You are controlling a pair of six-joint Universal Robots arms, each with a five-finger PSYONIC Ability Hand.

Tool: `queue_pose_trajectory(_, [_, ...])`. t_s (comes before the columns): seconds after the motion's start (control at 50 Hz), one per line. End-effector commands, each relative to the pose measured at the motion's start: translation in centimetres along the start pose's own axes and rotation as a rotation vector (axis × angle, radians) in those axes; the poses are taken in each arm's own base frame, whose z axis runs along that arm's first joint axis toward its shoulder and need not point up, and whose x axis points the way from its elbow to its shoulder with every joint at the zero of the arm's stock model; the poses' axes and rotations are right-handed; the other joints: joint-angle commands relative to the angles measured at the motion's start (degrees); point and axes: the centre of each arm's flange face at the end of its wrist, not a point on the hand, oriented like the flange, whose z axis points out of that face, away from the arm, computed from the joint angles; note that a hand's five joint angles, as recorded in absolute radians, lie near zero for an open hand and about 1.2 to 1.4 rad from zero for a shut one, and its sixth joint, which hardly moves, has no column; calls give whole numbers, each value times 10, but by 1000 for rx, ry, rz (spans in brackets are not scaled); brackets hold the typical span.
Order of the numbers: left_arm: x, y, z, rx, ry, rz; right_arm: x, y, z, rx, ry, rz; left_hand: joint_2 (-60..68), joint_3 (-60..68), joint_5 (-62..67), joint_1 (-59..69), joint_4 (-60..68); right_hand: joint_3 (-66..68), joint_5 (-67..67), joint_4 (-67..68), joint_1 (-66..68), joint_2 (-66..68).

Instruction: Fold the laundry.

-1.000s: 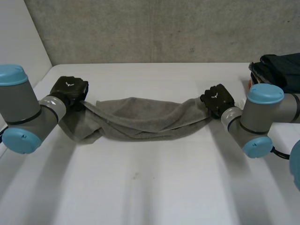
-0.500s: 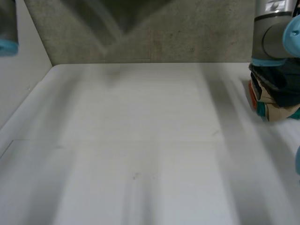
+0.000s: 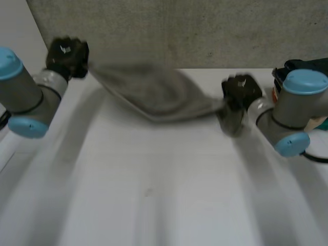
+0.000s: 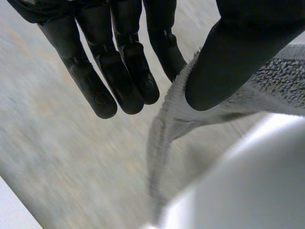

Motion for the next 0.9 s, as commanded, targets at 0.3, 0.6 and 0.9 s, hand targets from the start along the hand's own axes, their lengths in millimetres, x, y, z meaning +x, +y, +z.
queue_pose_trajectory(0.3, [5, -4, -37, -137, 71, 63, -13, 3, -43, -260, -96, 23, 62, 65, 82, 82, 62, -194, -185, -198, -147, -186])
queue_pose_trajectory(0.6, [1, -7, -34, -126, 58, 59, -40, 30, -29, -206, -108, -202, 57, 60, 76, 77, 57, -161, -152, -165, -114, -153])
queue_pose_trajectory(0.9, [-17, -74, -70, -101, 37, 156, 10, -95, -68, 53, 63, -130, 114, 117, 134, 134, 114, 119, 128, 115, 166, 127])
